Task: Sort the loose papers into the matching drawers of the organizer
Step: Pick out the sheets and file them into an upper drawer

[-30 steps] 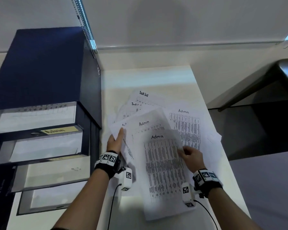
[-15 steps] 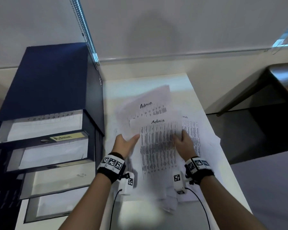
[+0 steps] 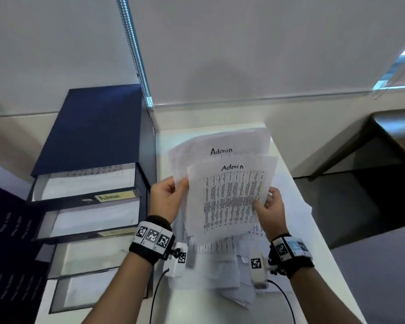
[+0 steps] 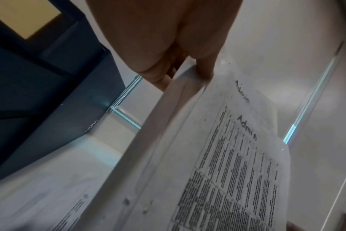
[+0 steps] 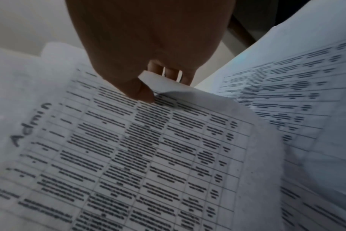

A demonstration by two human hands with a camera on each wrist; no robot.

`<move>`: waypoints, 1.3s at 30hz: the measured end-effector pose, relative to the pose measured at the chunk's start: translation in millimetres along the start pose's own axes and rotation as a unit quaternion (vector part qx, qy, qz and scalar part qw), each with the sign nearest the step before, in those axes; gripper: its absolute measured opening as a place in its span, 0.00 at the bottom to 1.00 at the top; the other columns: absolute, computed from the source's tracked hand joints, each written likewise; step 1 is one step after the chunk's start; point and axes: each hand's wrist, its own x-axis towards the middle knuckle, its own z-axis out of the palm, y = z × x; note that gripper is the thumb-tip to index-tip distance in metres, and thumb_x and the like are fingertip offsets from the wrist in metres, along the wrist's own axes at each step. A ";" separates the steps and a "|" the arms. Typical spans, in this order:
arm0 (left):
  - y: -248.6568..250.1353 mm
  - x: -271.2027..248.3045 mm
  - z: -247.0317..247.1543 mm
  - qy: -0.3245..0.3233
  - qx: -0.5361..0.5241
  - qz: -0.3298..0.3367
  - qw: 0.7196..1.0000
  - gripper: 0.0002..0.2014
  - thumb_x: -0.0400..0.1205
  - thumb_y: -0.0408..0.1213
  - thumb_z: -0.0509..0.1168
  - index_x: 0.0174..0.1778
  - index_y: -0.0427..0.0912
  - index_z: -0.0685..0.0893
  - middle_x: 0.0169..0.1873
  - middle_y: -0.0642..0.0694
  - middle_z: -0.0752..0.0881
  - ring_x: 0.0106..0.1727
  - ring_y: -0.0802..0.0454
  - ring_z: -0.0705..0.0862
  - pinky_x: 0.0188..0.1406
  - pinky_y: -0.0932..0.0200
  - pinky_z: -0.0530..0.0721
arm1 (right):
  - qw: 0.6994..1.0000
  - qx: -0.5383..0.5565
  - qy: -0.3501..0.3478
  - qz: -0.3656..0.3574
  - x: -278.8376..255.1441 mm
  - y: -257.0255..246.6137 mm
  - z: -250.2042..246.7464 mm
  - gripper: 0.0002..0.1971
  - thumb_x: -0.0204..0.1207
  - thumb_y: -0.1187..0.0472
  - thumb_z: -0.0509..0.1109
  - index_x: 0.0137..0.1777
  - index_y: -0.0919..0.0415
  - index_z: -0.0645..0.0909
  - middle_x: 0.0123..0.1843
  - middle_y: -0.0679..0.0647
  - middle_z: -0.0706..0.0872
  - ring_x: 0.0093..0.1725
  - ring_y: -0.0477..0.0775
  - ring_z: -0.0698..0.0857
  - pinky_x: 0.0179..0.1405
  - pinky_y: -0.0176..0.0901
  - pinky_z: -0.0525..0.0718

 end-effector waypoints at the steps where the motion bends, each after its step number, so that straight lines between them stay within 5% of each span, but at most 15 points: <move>1: 1.8 -3.3 1.3 -0.003 -0.005 -0.010 1.000 0.20 0.77 0.49 0.75 0.37 0.31 0.89 0.30 0.47 0.85 0.34 0.53 0.80 0.35 0.56 0.80 | 1.000 -0.010 -0.003 0.004 -3.7 3.3 0.3 0.16 0.76 0.77 0.66 0.56 0.57 0.76 0.48 0.54 0.90 0.49 0.56 0.90 0.44 0.46 0.89; 2: 2.4 -4.7 1.5 -0.003 -0.003 -0.016 1.000 0.07 0.76 0.38 0.77 0.38 0.38 0.92 0.31 0.50 0.89 0.34 0.54 0.84 0.35 0.58 0.84 | 1.000 -0.019 -0.006 0.002 -6.7 4.6 1.1 0.17 0.75 0.78 0.66 0.56 0.56 0.77 0.48 0.52 0.89 0.48 0.53 0.89 0.45 0.44 0.89; 3: 6.6 -5.9 2.4 -0.009 -0.006 -0.020 1.000 0.03 0.74 0.30 0.78 0.39 0.42 0.92 0.33 0.51 0.92 0.35 0.56 0.87 0.36 0.60 0.87 | 1.000 -0.028 -0.008 -0.001 -8.6 4.4 1.7 0.18 0.75 0.78 0.66 0.54 0.53 0.79 0.48 0.51 0.89 0.46 0.51 0.89 0.45 0.43 0.89; 8: 26.6 1.4 2.3 -0.009 -0.037 -0.026 0.999 0.13 0.65 0.23 0.82 0.40 0.41 0.90 0.37 0.50 0.93 0.39 0.57 0.91 0.37 0.60 0.89 | 0.999 -0.039 0.001 -0.038 -1.6 -14.9 0.7 0.13 0.77 0.73 0.69 0.57 0.57 0.81 0.48 0.48 0.89 0.45 0.46 0.88 0.42 0.37 0.85; 11: 35.8 11.4 3.3 0.001 -0.049 -0.037 0.998 0.14 0.66 0.35 0.84 0.43 0.37 0.90 0.39 0.50 0.93 0.42 0.54 0.91 0.40 0.58 0.88 | 0.997 -0.042 -0.001 -0.061 1.6 -21.5 -2.1 0.13 0.78 0.72 0.70 0.58 0.58 0.81 0.49 0.47 0.89 0.45 0.39 0.87 0.44 0.34 0.85; 14: 33.3 16.2 -1.4 0.018 -0.070 -0.020 0.997 0.36 0.74 0.62 0.74 0.34 0.25 0.77 0.29 0.43 0.77 0.33 0.48 0.73 0.37 0.54 0.72 | 0.998 -0.048 -0.007 -0.038 -0.4 -10.7 -5.0 0.11 0.79 0.68 0.71 0.59 0.55 0.82 0.52 0.46 0.90 0.51 0.43 0.88 0.51 0.44 0.87; 16: 35.9 15.3 -2.0 0.021 -0.073 0.010 0.997 0.37 0.78 0.62 0.69 0.29 0.26 0.69 0.28 0.43 0.68 0.32 0.47 0.64 0.35 0.53 0.64 | 0.999 -0.048 0.003 -0.023 -1.8 0.0 -8.0 0.09 0.80 0.63 0.72 0.57 0.51 0.83 0.52 0.47 0.90 0.53 0.50 0.89 0.55 0.52 0.87; 21: 45.4 14.6 5.7 0.011 -0.097 0.021 0.995 0.20 0.79 0.46 0.74 0.41 0.27 0.86 0.37 0.39 0.84 0.40 0.48 0.77 0.44 0.51 0.78 | 0.999 -0.032 -0.003 -0.006 -0.6 10.2 -10.7 0.09 0.80 0.57 0.73 0.58 0.53 0.84 0.53 0.48 0.91 0.55 0.53 0.89 0.54 0.52 0.86; 24: 49.0 18.9 14.0 0.002 -0.112 -0.006 0.994 0.21 0.80 0.56 0.67 0.48 0.39 0.89 0.44 0.47 0.90 0.47 0.53 0.86 0.52 0.56 0.84 | 0.999 -0.027 -0.001 -0.023 5.7 0.8 -7.8 0.03 0.80 0.65 0.71 0.49 0.64 0.80 0.45 0.52 0.88 0.44 0.52 0.85 0.42 0.43 0.82; 26: 42.7 20.0 17.3 -0.047 -0.099 -0.020 0.994 0.27 0.76 0.68 0.61 0.58 0.51 0.84 0.54 0.54 0.88 0.58 0.59 0.86 0.64 0.61 0.83 | 0.999 -0.004 0.000 -0.035 11.4 -12.2 -5.1 0.06 0.80 0.71 0.69 0.44 0.65 0.76 0.41 0.57 0.83 0.38 0.51 0.79 0.36 0.40 0.77; 28: 27.4 20.0 19.6 -0.073 -0.051 -0.037 0.995 0.42 0.64 0.75 0.69 0.65 0.47 0.80 0.58 0.55 0.87 0.60 0.62 0.85 0.63 0.65 0.82 | 0.998 0.008 0.004 -0.055 16.9 -23.1 -4.5 0.09 0.81 0.70 0.69 0.43 0.59 0.74 0.42 0.59 0.80 0.38 0.51 0.76 0.36 0.43 0.75; 29: 18.7 19.3 20.1 -0.072 -0.021 -0.050 0.996 0.45 0.60 0.70 0.76 0.66 0.44 0.80 0.57 0.54 0.88 0.58 0.61 0.87 0.60 0.63 0.85 | 0.998 0.003 0.005 -0.066 18.4 -26.4 -4.6 0.09 0.81 0.69 0.69 0.44 0.57 0.75 0.43 0.59 0.80 0.39 0.52 0.76 0.38 0.44 0.75; 32: -12.2 14.0 21.7 -0.043 0.035 -0.097 0.994 0.30 0.65 0.48 0.84 0.60 0.42 0.83 0.52 0.50 0.90 0.55 0.54 0.89 0.57 0.52 0.88 | 0.998 -0.010 -0.006 -0.068 14.0 -23.5 -2.7 0.11 0.81 0.70 0.69 0.49 0.50 0.76 0.50 0.59 0.85 0.45 0.54 0.83 0.44 0.48 0.82; 36: -9.1 9.0 27.9 -0.038 0.035 -0.106 0.993 0.08 0.76 0.46 0.76 0.46 0.50 0.85 0.48 0.44 0.92 0.49 0.51 0.91 0.49 0.50 0.91 | 0.999 -0.008 -0.013 -0.043 3.5 -23.6 0.6 0.18 0.77 0.76 0.67 0.57 0.52 0.77 0.56 0.56 0.87 0.55 0.53 0.87 0.53 0.48 0.86; 39: 12.4 10.5 25.9 -0.082 0.054 -0.059 0.993 0.06 0.79 0.43 0.74 0.48 0.48 0.87 0.44 0.49 0.92 0.44 0.58 0.90 0.41 0.62 0.89 | 0.998 -0.030 0.023 -0.051 9.8 -22.5 -1.7 0.18 0.73 0.76 0.67 0.59 0.58 0.78 0.54 0.55 0.88 0.54 0.52 0.87 0.52 0.48 0.85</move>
